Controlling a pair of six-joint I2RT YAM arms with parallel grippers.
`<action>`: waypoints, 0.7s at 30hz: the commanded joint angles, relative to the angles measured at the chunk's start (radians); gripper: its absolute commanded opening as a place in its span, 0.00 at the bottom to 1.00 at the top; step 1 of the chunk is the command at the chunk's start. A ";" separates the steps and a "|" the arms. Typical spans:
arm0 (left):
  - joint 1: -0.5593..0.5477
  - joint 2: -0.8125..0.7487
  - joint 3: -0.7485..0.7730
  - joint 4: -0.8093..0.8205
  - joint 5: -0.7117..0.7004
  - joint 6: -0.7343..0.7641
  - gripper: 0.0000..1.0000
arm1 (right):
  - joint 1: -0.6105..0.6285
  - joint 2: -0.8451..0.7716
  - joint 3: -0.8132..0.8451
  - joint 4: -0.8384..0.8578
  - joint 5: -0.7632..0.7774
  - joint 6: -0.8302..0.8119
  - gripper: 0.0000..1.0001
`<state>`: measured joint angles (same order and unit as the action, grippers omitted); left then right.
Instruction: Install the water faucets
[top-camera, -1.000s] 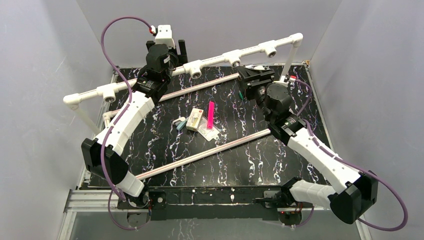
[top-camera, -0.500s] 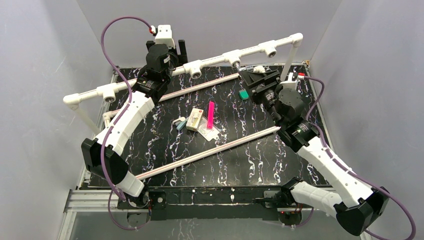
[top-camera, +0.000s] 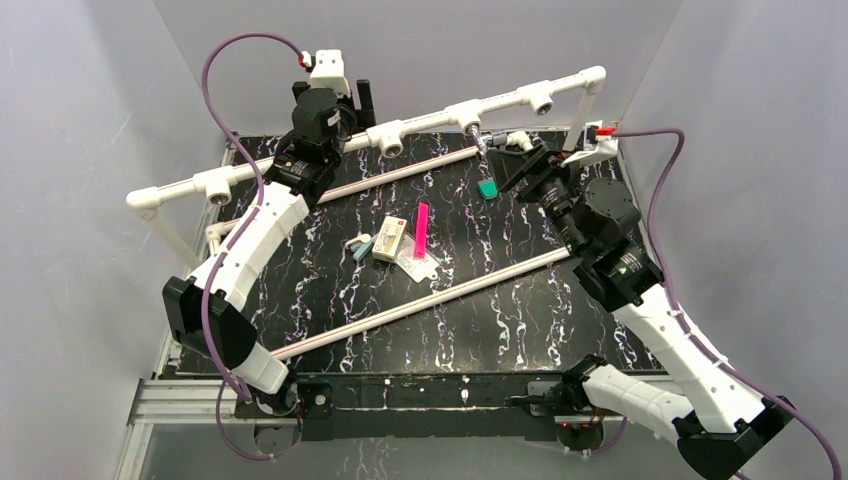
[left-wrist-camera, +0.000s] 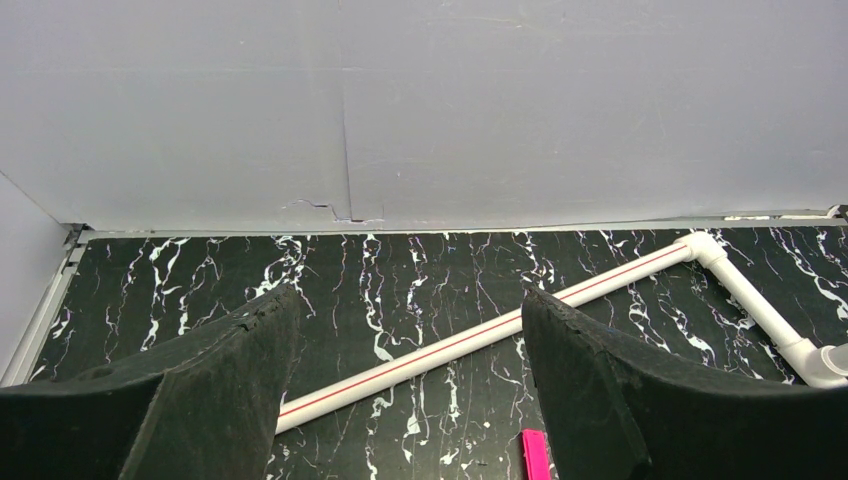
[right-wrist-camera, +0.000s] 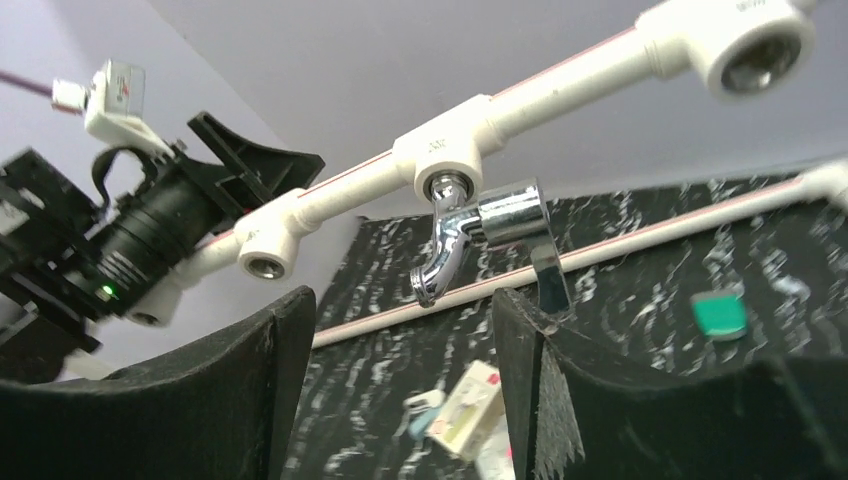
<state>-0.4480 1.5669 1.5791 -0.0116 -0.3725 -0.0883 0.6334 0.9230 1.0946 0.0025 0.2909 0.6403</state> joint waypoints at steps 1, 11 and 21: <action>-0.041 0.033 -0.035 -0.182 0.081 0.010 0.79 | 0.002 -0.001 0.061 0.065 -0.081 -0.424 0.73; -0.041 0.027 -0.041 -0.179 0.084 0.009 0.79 | 0.002 -0.025 0.004 0.138 -0.232 -1.102 0.79; -0.041 0.024 -0.044 -0.178 0.087 0.007 0.79 | 0.002 0.012 0.018 0.057 -0.400 -1.504 0.80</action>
<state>-0.4480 1.5669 1.5791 -0.0116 -0.3721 -0.0883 0.6334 0.9184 1.0973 0.0669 -0.0441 -0.6407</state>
